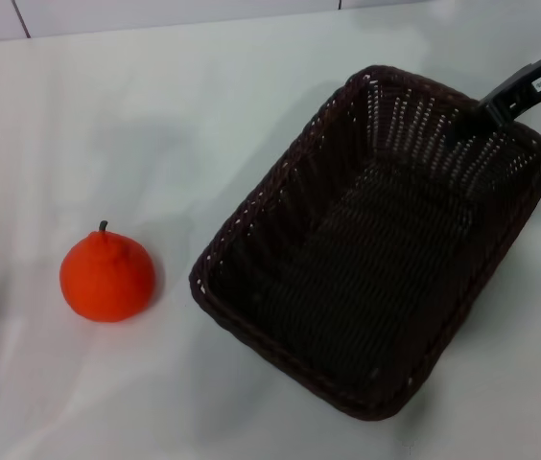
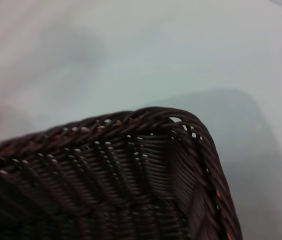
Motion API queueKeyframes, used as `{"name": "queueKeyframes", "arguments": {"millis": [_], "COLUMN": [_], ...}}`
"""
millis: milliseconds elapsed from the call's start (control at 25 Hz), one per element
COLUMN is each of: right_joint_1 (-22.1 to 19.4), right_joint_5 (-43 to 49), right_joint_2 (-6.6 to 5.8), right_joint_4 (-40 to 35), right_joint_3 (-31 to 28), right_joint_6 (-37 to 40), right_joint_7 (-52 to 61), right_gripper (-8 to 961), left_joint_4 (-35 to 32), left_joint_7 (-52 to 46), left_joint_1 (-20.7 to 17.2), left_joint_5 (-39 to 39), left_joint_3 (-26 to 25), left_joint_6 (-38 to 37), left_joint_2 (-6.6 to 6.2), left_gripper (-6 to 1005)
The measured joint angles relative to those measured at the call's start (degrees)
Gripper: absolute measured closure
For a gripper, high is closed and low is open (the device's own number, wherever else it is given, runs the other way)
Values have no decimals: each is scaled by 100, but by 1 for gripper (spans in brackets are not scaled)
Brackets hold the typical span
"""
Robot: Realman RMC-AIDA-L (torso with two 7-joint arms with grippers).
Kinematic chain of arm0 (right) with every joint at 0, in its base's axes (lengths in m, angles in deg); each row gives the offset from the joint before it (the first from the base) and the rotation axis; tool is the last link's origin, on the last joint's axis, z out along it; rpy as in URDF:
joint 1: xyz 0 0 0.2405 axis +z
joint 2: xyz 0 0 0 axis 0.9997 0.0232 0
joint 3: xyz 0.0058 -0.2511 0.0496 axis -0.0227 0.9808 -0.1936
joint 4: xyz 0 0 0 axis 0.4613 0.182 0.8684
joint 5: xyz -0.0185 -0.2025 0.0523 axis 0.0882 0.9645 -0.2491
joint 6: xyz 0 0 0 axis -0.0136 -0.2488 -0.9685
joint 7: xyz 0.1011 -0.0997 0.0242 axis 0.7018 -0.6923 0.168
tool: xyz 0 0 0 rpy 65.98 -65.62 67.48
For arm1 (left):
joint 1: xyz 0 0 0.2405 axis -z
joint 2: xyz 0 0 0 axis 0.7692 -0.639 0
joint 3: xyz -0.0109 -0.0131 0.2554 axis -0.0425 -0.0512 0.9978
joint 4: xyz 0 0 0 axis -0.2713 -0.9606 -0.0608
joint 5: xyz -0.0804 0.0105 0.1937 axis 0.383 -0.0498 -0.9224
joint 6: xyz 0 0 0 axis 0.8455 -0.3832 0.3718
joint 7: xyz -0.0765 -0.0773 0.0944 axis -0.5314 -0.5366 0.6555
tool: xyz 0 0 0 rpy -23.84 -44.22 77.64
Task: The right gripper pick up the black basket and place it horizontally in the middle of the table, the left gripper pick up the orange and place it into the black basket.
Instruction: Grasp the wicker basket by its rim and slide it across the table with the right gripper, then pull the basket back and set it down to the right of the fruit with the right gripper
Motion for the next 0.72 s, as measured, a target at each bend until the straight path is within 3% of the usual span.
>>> {"name": "queueKeyframes", "arguments": {"millis": [360,720], "right_joint_1": [-112,-578], "right_joint_5": [-587,-1031], "right_joint_2": [-420,-382], "right_joint_4": [733,1130], "right_joint_3": [-1106,-2001], "right_joint_6": [-712,-604], "right_joint_7": [252,735], "right_gripper": [772,746], "left_joint_4": [33,199], "left_joint_7": [14,31], "left_joint_1": [-17,10], "left_joint_5": [0,0], "left_joint_3": [-136,-219], "left_joint_6": [-49,-296], "left_joint_2": [-2,-13], "left_gripper": [111,112]}}
